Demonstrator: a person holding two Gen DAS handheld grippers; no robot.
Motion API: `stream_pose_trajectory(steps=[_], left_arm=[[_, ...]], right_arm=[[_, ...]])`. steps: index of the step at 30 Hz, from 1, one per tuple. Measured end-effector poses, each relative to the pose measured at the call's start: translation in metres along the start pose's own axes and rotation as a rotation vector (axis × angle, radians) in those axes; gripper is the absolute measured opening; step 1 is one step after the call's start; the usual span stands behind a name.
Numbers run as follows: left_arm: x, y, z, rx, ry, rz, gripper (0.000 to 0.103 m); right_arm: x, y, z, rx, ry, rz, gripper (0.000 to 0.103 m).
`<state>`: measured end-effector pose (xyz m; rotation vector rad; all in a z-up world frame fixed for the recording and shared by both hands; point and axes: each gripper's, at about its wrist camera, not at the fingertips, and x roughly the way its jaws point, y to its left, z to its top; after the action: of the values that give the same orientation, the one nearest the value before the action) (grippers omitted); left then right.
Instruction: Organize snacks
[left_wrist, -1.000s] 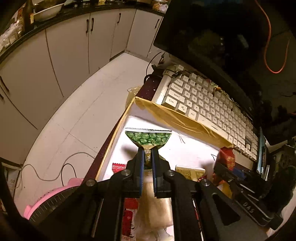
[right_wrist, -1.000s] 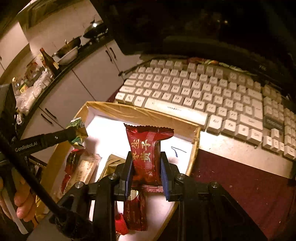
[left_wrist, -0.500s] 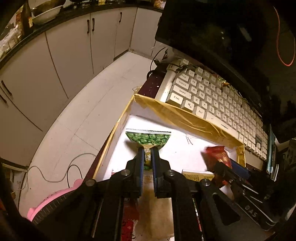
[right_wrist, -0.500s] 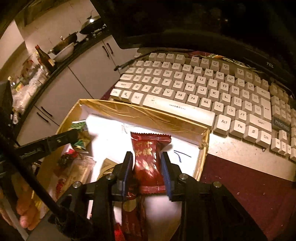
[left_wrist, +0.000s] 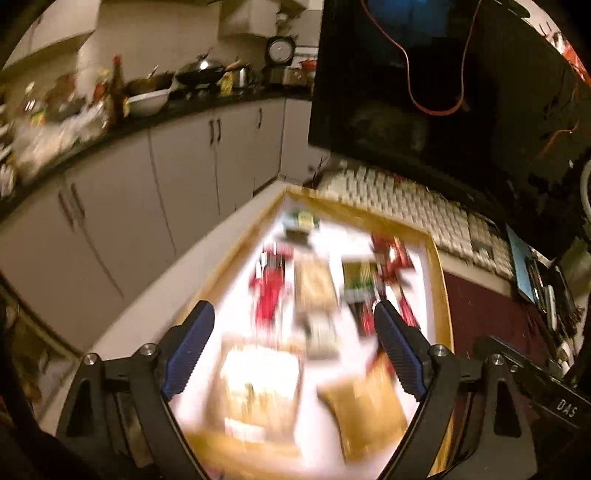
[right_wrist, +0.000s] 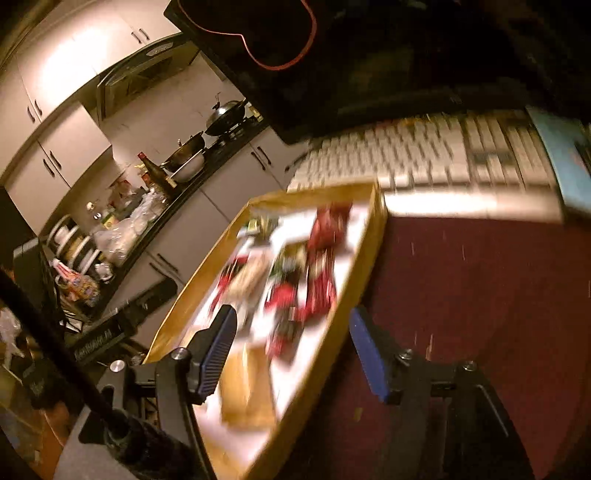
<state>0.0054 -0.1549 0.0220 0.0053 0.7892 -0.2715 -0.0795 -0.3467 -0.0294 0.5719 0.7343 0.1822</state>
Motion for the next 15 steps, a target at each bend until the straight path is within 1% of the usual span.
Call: stream_pose_trajectory(steps=[1, 3, 4, 7, 10, 11, 12, 15], left_arm=[[-0.004, -0.002, -0.007, 0.005, 0.001, 0.018, 0.088], [-0.011, -0.007, -0.015, 0.027, 0.013, 0.058, 0.088], [-0.011, -0.009, -0.014, 0.032, 0.011, 0.062, 0.088], [-0.013, -0.011, -0.013, 0.045, -0.005, 0.088, 0.088], [-0.013, -0.013, -0.013, 0.035, 0.000, 0.090, 0.088], [-0.012, -0.012, -0.013, 0.031, 0.002, 0.094, 0.088], [-0.014, -0.011, -0.015, 0.029, 0.000, 0.101, 0.088], [-0.017, -0.009, -0.019, 0.034, 0.004, 0.125, 0.088]], right_arm=[[-0.001, 0.004, -0.004, -0.018, 0.014, 0.006, 0.063], [-0.004, 0.010, -0.009, -0.054, 0.022, -0.035, 0.064], [-0.005, 0.013, -0.011, -0.074, 0.025, -0.061, 0.064], [0.000, 0.015, -0.016, -0.104, 0.052, -0.079, 0.064], [0.005, 0.014, -0.019, -0.104, 0.078, -0.072, 0.064], [0.006, 0.015, -0.020, -0.108, 0.078, -0.069, 0.064], [0.001, 0.016, -0.028, -0.110, 0.076, -0.073, 0.064], [0.000, 0.019, -0.032, -0.108, 0.073, -0.073, 0.064]])
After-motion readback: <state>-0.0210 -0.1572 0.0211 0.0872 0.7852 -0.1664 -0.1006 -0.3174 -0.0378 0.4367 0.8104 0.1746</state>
